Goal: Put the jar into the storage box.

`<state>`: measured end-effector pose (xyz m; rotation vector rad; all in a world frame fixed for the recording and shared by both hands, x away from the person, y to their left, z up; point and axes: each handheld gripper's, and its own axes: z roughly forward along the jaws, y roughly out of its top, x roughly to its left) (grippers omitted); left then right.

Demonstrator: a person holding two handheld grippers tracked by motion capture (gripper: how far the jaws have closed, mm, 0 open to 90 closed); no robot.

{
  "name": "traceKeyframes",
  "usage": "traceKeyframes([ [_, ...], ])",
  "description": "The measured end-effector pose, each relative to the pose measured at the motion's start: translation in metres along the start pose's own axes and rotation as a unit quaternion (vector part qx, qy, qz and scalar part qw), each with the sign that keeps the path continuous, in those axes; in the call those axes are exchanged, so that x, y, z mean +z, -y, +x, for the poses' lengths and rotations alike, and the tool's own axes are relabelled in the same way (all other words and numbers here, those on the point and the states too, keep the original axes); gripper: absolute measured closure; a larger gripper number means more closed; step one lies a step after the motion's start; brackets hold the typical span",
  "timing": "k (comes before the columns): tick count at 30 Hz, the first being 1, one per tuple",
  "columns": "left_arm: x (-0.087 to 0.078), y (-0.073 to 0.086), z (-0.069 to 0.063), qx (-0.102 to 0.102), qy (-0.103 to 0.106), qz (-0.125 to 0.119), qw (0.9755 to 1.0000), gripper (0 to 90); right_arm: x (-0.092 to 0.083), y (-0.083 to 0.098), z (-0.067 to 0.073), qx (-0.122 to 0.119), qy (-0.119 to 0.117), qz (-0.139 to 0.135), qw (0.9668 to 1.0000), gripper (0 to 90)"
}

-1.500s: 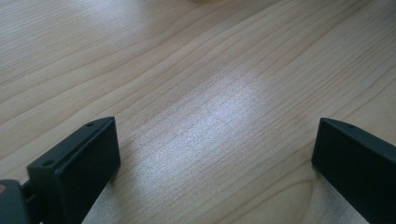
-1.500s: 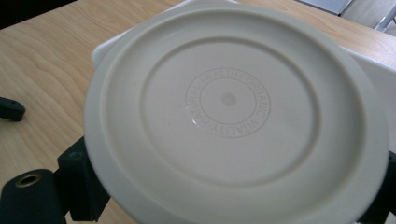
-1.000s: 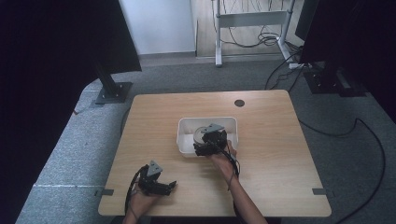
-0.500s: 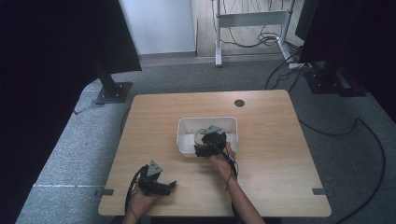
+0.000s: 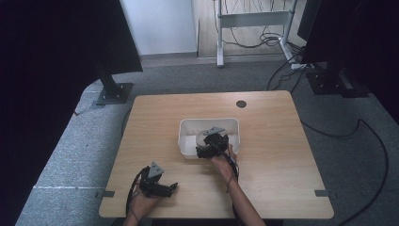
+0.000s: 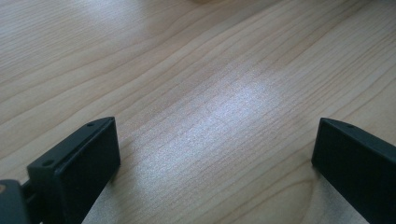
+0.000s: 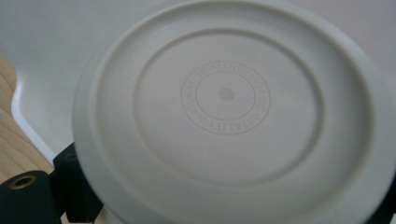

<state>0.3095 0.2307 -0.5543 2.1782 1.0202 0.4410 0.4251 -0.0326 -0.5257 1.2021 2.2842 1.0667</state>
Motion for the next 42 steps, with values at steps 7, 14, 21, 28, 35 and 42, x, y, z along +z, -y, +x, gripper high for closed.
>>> traceKeyframes([
  [7, 0.0, 0.0, 0.0, 0.0, 0.0, 0.001, 1.0, 0.6, -0.001, 0.001, 0.0, 0.001, -0.003, -0.012, 0.9999, 2.9],
  [14, 0.0, 0.0, 0.0, 0.0, 0.0, 0.001, 1.0, 0.6, -0.009, -0.005, 0.004, -0.013, -0.002, -0.014, 0.9998, 2.3],
  [21, 0.0, 0.0, 0.0, 0.0, 0.0, 0.001, 1.0, 0.6, -0.015, -0.005, 0.004, -0.019, 0.001, -0.014, 0.9997, 2.4],
  [28, 0.0, 0.0, 0.0, 0.0, 0.0, 0.001, 1.0, 0.6, -0.025, -0.006, 0.005, -0.029, 0.002, -0.019, 0.9994, 2.5],
  [35, 0.0, 0.0, 0.0, 0.0, 0.0, 0.001, 1.0, 0.6, -0.035, -0.005, 0.006, -0.035, 0.0, -0.024, 0.9991, 2.8],
  [42, 0.0, 0.0, 0.0, 0.0, 0.0, 0.001, 1.0, 0.6, -0.044, 0.0, 0.006, -0.041, 0.0, -0.028, 0.9988, 3.2],
])
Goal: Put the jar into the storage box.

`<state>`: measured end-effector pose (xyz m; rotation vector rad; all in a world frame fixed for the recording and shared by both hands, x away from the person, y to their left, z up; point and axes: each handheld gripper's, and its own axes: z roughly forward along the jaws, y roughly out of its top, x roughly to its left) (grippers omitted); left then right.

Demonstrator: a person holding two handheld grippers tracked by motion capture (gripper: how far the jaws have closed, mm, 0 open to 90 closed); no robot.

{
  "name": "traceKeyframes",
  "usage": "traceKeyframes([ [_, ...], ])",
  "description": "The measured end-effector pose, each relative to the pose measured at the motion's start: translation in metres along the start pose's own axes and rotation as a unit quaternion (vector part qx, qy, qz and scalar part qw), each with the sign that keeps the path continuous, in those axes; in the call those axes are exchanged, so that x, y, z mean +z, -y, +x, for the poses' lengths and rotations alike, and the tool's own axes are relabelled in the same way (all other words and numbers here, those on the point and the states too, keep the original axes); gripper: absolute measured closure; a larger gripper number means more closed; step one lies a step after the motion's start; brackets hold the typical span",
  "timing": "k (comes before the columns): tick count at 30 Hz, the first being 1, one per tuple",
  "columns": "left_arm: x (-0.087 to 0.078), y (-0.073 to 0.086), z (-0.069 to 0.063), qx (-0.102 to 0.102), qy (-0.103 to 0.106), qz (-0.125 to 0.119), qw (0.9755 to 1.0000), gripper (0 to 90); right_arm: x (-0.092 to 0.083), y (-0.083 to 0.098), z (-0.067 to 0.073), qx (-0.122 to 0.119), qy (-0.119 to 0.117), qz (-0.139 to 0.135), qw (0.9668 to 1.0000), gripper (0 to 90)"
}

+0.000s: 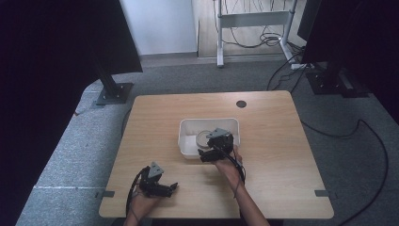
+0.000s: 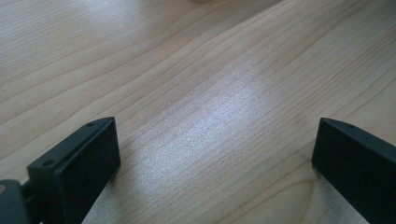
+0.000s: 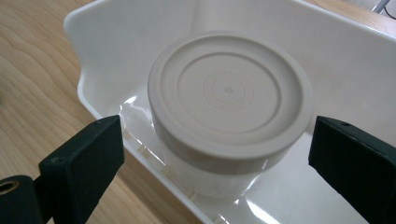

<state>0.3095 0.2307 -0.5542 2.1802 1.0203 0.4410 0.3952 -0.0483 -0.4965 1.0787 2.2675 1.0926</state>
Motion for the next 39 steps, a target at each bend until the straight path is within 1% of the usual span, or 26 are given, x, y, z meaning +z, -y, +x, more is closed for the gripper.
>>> traceKeyframes([
  [3, 0.0, 0.0, 0.0, 0.0, 0.0, 0.0, 1.0, 0.6, -0.004, 0.003, 0.0, -0.002, -0.002, 0.0, 1.0, 3.3],
  [6, 0.0, 0.0, 0.0, 0.0, 0.0, 0.0, 1.0, 0.6, -0.007, 0.006, -0.001, 0.0, -0.005, 0.001, 1.0, 3.4],
  [11, 0.0, 0.0, -0.001, -0.003, -0.001, 0.0, 1.0, 0.6, -0.012, 0.012, -0.002, -0.006, -0.01, 0.001, 0.9999, 3.4],
  [19, 0.0, 0.0, -0.001, -0.003, -0.002, -0.001, 1.0, 0.6, -0.022, 0.017, -0.001, -0.012, -0.018, -0.006, 0.9997, 3.5],
  [21, 0.0, 0.0, -0.001, -0.004, -0.002, -0.001, 1.0, 0.6, -0.024, 0.019, -0.002, -0.017, -0.019, -0.008, 0.9997, 3.6],
  [28, 0.0, 0.0, -0.001, -0.002, -0.002, 0.0, 1.0, 0.6, -0.034, 0.024, -0.002, -0.016, -0.025, -0.015, 0.9994, 3.6],
  [31, 0.0, 0.0, -0.001, -0.003, -0.002, 0.0, 1.0, 0.6, -0.038, 0.028, -0.002, -0.02, -0.027, -0.015, 0.9993, 3.7],
  [35, 0.0, 0.0, -0.001, -0.002, -0.002, 0.0, 1.0, 0.6, -0.042, 0.034, -0.004, -0.02, -0.025, -0.015, 0.9994, 3.8],
  [37, 0.0, 0.0, -0.001, -0.001, -0.002, 0.001, 1.0, 0.6, -0.044, 0.036, -0.005, -0.016, -0.025, -0.014, 0.9995, 3.8],
  [39, 0.0, 0.0, -0.001, -0.003, -0.002, 0.0, 1.0, 0.6, -0.046, 0.038, -0.006, -0.02, -0.024, -0.013, 0.9994, 3.8],
])
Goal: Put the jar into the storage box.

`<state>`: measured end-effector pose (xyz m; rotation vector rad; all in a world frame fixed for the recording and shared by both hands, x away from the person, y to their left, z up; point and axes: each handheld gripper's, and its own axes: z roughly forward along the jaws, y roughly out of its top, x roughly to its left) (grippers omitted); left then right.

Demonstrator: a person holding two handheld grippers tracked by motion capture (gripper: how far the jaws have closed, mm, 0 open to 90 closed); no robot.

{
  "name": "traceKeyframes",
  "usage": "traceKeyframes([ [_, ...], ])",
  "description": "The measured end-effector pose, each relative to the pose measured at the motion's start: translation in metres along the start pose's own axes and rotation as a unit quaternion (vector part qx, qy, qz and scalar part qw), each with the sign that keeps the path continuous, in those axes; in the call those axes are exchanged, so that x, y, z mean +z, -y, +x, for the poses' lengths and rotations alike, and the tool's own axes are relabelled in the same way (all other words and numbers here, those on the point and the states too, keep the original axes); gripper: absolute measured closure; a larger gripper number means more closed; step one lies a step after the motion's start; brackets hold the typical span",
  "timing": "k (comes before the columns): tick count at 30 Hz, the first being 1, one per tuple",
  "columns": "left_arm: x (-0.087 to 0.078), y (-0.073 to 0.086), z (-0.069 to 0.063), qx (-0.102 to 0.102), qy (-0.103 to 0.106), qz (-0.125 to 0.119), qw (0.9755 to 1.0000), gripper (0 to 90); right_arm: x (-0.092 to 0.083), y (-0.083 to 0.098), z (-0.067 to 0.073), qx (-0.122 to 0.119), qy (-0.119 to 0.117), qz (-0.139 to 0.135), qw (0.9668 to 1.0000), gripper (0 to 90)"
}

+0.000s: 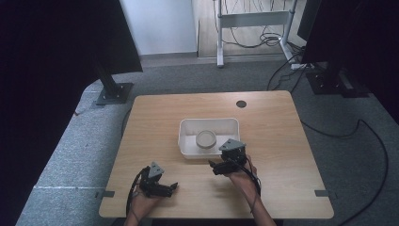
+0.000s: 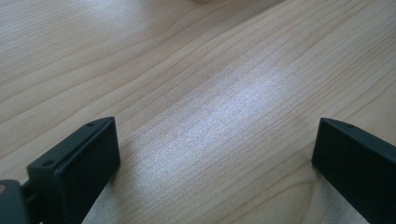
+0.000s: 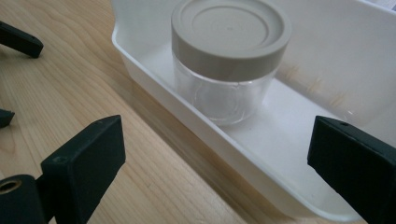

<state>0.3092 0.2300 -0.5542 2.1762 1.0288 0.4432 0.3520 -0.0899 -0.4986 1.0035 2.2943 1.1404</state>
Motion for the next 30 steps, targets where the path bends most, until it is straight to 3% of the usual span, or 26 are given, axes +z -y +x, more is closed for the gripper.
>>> traceKeyframes([
  [30, 0.0, 0.0, 0.0, -0.001, -0.001, 0.0, 1.0, 0.6, -0.031, 0.035, -0.015, 0.008, 0.002, 0.01, 0.9999, 4.5],
])
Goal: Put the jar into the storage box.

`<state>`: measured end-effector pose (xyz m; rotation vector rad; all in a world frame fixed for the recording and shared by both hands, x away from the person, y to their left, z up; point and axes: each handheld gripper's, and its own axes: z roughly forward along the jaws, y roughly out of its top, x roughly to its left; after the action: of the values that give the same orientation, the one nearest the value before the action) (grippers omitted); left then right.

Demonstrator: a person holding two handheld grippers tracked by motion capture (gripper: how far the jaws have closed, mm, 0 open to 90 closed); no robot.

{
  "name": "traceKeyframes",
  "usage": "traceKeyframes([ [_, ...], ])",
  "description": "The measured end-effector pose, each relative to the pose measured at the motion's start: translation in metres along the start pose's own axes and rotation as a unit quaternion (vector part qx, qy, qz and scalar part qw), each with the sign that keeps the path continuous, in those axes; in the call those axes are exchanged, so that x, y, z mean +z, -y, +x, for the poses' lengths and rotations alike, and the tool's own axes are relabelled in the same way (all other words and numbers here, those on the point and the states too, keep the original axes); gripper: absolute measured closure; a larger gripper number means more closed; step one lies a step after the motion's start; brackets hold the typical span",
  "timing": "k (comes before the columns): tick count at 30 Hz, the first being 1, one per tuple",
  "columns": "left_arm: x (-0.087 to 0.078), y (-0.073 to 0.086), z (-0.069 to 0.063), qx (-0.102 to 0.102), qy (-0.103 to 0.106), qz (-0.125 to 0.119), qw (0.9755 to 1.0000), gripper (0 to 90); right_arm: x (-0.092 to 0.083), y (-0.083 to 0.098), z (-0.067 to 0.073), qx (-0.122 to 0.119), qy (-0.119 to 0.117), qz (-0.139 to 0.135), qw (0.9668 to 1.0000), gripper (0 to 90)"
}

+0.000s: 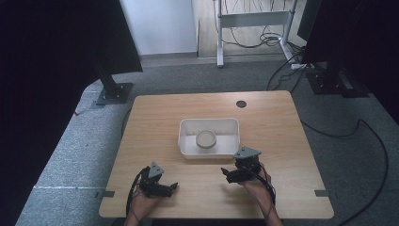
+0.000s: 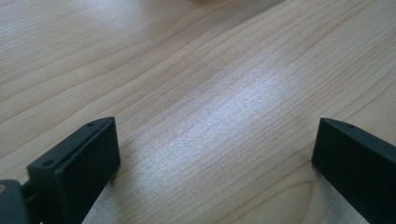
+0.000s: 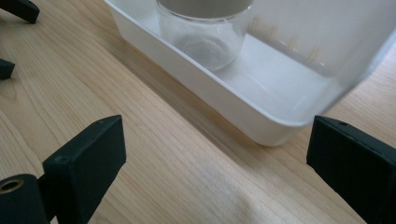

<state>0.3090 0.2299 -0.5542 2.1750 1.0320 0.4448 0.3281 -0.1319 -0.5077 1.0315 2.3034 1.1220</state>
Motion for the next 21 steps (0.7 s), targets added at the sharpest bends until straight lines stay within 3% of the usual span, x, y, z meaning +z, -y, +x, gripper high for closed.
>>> traceKeyframes([
  [21, 0.0, 0.0, 0.0, -0.001, -0.001, 0.0, 1.0, 0.7, -0.03, 0.025, -0.016, 0.014, 0.036, 0.002, 0.9992, 4.9],
])
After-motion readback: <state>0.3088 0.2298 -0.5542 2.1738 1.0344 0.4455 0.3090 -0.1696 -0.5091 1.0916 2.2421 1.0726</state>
